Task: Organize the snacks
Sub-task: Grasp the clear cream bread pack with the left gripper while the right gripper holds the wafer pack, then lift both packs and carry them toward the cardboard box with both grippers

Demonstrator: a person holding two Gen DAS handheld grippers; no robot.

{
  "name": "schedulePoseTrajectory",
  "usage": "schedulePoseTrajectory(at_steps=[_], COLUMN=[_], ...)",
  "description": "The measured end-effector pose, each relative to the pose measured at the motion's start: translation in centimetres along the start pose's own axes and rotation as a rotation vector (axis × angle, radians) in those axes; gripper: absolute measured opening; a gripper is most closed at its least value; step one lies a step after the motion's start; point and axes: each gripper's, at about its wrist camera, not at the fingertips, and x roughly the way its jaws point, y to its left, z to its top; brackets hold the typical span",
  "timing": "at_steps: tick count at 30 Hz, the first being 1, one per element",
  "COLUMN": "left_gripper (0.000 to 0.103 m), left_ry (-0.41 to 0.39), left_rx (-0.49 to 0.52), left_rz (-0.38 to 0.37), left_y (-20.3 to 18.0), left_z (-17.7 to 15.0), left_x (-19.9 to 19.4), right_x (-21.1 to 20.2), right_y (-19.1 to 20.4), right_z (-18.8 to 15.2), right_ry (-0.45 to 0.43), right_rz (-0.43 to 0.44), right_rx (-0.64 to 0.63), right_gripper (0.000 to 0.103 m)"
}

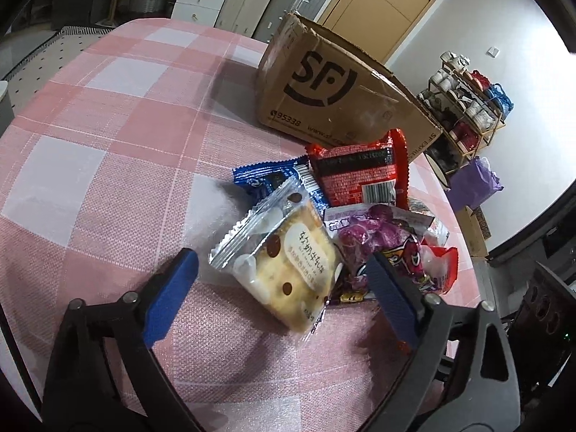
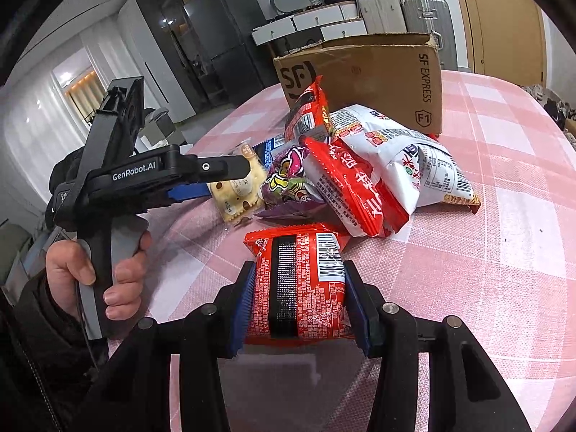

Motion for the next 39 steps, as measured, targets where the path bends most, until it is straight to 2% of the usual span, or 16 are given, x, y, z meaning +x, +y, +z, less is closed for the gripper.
schedulePoseTrajectory(at_steps=[4, 6, 7, 9, 10, 12, 13, 17, 20, 31, 39], left_gripper=[0.077, 0.064, 0.062, 0.043, 0.042, 0.028, 0.026, 0.013, 0.012, 0.011, 0.012], left_ry=[0.003, 0.01, 0.01, 0.023, 0.025, 0.026, 0.034, 0.015, 0.002, -0.014, -0.081], left_rx=[-0.004, -0.001, -0.002, -0.015, -0.018, -0.032, -0.036, -0.012, 0.018, 0.021, 0.102], left_rz=[-0.016, -0.018, -0.02, -0.043, -0.048, -0.08, -0.103, -0.118, -0.104, -0.115, -0.061], left_y=[0.1, 0.2, 0.2, 0.6, 0.7, 0.9, 1.0, 0.3, -0.2, 0.1, -1.4], left_z=[0.1, 0.2, 0.2, 0.2, 0.1, 0.2, 0.3, 0.2, 0.0, -1.3, -1.8], left_x=[0.2, 0.3, 0.3, 0.4, 0.5, 0.6, 0.7, 0.0, -0.5, -2.7, -5.9], right_x=[0.1, 0.0, 0.0, 0.0, 0.0, 0.0, -0.1, -0.3, -0.4, -1.2, -2.7], right_y=[-0.1, -0.1, -0.1, 0.0, 0.0, 0.0, 0.0, -0.1, 0.0, 0.6, 1.1], right_z=[0.0, 0.0, 0.0, 0.0, 0.0, -0.1, -0.1, -0.1, -0.1, -0.1, 0.3], right_ry=[0.001, -0.001, -0.002, -0.002, -0.002, -0.004, -0.005, -0.004, -0.005, -0.03, -0.08], right_rz=[0.001, -0.001, -0.002, -0.003, -0.005, -0.007, -0.009, -0.016, -0.021, -0.027, -0.003], right_rx=[0.002, 0.002, 0.001, 0.0, 0.0, 0.0, 0.002, 0.005, 0.002, -0.005, -0.006], right_gripper=[0.047, 0.047, 0.047, 0.047, 0.047, 0.047, 0.047, 0.047, 0.047, 0.047, 0.047])
